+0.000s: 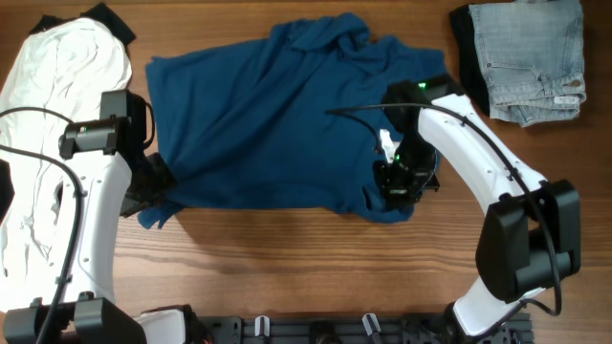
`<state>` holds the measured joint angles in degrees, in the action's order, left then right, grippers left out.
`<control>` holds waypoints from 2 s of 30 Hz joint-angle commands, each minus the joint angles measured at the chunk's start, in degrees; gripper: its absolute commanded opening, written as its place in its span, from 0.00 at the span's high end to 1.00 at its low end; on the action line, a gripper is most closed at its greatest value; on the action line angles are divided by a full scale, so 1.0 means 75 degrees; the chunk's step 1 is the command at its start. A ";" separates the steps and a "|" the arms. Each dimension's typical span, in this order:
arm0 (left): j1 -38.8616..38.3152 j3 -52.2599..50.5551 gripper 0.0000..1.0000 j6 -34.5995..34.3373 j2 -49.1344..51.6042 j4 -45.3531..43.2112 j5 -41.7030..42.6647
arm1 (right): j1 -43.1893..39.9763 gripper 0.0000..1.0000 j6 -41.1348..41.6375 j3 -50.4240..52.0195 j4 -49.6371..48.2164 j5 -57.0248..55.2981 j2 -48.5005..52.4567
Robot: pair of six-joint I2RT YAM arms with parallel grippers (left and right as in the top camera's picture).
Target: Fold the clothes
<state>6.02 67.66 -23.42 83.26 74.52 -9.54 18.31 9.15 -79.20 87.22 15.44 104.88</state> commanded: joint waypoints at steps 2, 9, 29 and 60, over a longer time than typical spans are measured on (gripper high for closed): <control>0.0038 -0.0487 0.96 -0.0458 0.0012 0.0073 0.0047 | 0.0006 0.96 0.1099 0.0583 -0.0058 -0.0189 -0.0277; 0.0038 -0.0635 0.96 -0.1239 0.0012 0.0006 0.0009 | -0.0268 0.96 0.2891 0.1443 -0.0589 -0.0956 -0.0691; 0.1274 -0.0638 0.96 -0.1600 0.0012 0.0291 -0.0388 | -0.2550 0.96 0.2769 0.2550 -0.1198 -0.1262 -0.0702; -0.0644 -0.0245 0.27 -0.0898 -0.0895 -0.2445 0.0420 | -0.1483 0.01 -0.0828 -0.0892 -0.7635 0.0006 -0.0659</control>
<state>1.58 64.95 -32.03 77.71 56.40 -6.94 6.52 4.21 -85.34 32.16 15.00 96.57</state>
